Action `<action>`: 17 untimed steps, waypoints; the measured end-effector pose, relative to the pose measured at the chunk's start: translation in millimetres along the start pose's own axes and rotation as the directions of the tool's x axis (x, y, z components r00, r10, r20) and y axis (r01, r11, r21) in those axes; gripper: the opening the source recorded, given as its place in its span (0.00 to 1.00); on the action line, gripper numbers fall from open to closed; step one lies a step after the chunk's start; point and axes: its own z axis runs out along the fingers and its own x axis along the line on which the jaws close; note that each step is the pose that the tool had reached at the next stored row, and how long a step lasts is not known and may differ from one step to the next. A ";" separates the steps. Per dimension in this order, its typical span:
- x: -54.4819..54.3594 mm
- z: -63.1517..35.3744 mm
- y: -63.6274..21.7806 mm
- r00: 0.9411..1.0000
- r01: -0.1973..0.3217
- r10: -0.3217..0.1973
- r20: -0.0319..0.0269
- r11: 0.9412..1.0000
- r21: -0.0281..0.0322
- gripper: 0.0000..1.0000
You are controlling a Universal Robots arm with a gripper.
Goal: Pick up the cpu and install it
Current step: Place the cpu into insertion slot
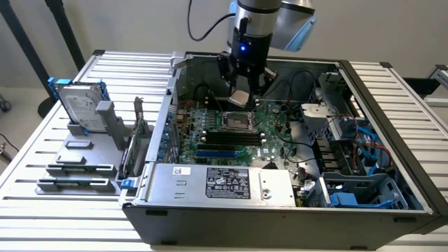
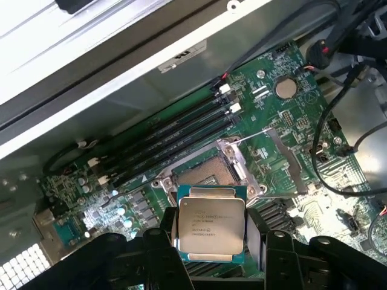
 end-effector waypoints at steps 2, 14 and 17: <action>0.0 0.9 -0.1 0.999 -0.036 0.036 0.001 0.999 -0.002 0.55; -0.3 6.8 -0.2 0.968 -0.250 0.250 0.004 0.968 -0.013 0.55; -0.4 8.6 -0.2 0.953 -0.304 0.304 0.005 0.953 -0.016 0.55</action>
